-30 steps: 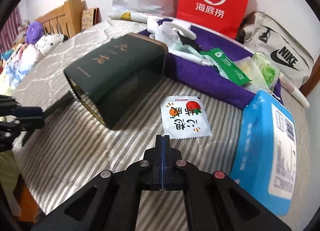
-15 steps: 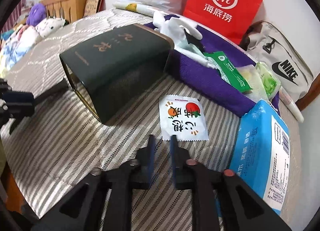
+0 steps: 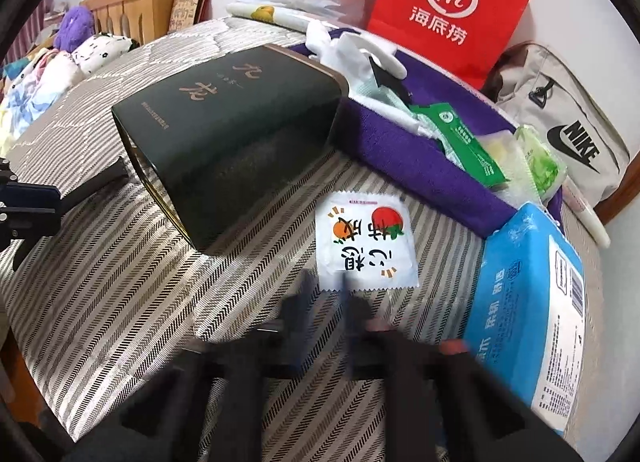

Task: Organize soft objects

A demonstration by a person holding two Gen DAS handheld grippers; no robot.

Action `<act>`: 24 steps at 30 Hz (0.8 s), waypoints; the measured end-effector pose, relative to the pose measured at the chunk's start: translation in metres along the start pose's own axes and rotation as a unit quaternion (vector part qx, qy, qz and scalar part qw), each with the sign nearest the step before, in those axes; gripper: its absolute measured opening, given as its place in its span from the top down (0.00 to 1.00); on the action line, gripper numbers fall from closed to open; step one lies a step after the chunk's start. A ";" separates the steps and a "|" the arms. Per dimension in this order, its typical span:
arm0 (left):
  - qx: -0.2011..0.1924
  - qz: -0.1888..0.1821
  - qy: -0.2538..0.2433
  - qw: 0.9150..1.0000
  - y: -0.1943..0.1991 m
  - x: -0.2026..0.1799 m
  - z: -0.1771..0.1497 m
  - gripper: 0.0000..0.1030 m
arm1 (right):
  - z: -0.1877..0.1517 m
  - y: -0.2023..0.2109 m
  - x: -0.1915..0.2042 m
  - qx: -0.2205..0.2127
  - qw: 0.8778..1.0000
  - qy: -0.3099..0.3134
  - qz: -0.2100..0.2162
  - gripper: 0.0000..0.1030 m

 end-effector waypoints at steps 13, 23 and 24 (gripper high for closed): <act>0.003 0.003 0.000 1.000 0.001 -0.001 -0.002 0.80 | -0.009 0.029 0.002 -0.028 0.999 -0.017 0.031 1.00; 0.001 -0.003 -0.006 1.000 0.003 0.000 0.004 0.80 | 0.024 0.011 -0.014 -0.037 0.997 -0.061 0.031 0.35; 0.001 -0.005 -0.008 1.000 0.004 0.000 0.005 0.80 | 0.027 0.007 -0.016 -0.032 0.997 -0.061 0.033 0.35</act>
Point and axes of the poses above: each gripper's, at about its wrist camera, not at the fingertips, and y roughly against the way its jaws point, x to its left, z to its top, the point moved 5 cm from there along -y, roughly the way its jaws point, and after that the axes turned 3 degrees about y, right-handed, at the moved point
